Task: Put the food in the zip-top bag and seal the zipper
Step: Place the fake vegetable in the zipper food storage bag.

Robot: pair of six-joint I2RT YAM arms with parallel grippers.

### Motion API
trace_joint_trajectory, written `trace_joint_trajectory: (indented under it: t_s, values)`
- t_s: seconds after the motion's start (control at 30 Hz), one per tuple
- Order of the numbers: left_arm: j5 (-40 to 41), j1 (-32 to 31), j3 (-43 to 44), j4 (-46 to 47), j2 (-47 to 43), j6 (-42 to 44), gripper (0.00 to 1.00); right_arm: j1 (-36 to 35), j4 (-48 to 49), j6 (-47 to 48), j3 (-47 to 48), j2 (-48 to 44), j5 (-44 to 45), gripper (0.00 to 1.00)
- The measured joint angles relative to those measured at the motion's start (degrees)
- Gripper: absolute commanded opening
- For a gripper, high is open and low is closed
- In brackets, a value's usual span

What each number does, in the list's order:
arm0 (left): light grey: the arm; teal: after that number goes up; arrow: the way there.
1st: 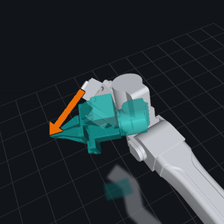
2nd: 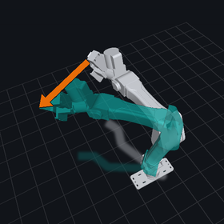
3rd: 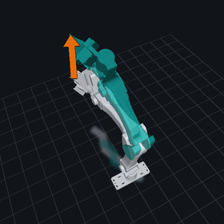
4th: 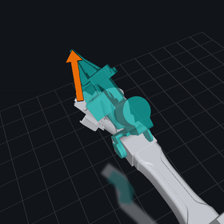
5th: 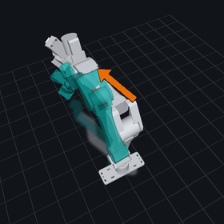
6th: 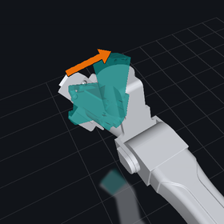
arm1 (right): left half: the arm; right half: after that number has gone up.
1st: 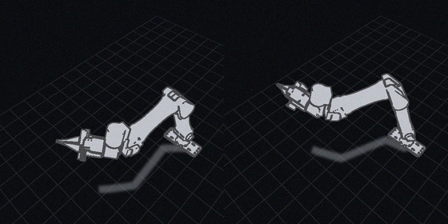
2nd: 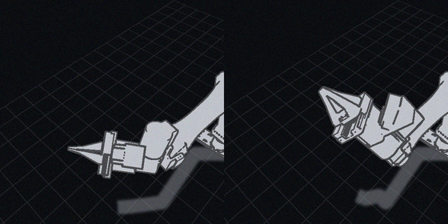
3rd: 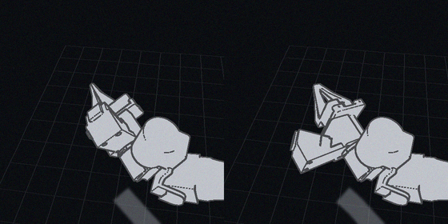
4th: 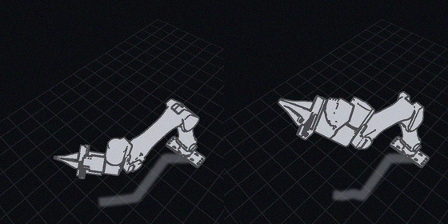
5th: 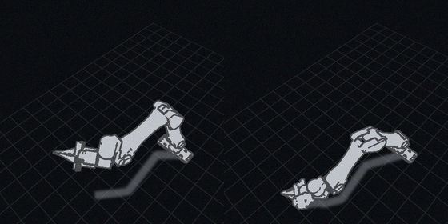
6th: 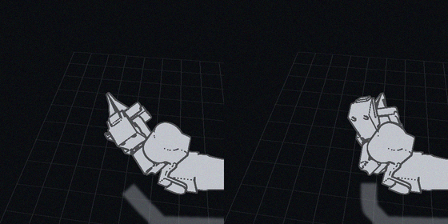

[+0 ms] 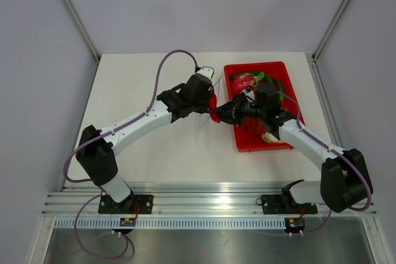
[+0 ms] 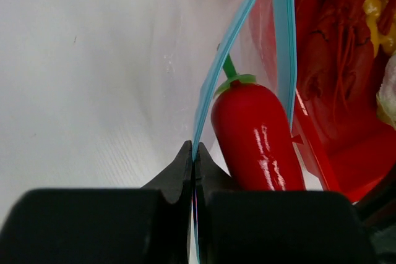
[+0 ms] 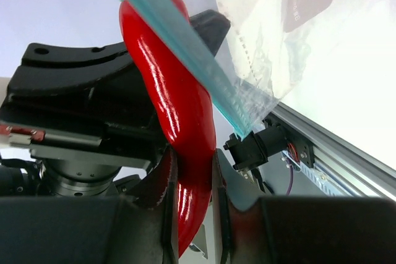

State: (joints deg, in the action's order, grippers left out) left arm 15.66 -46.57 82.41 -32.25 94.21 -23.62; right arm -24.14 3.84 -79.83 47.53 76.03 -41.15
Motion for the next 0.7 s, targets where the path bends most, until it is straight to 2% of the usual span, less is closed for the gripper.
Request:
trace_joint_trajectory:
  t_s: [0.53,0.7]
  values:
    - [-5.5,0.2,-3.9,4.0,-4.8,5.8,0.00,0.0,-0.4,-0.6,0.0,-0.3,3.3,0.00]
    - [-9.9,0.2,-4.0,2.3,-5.0,6.9,0.00,0.1,-5.2,0.9,3.2,0.6,6.3,0.00]
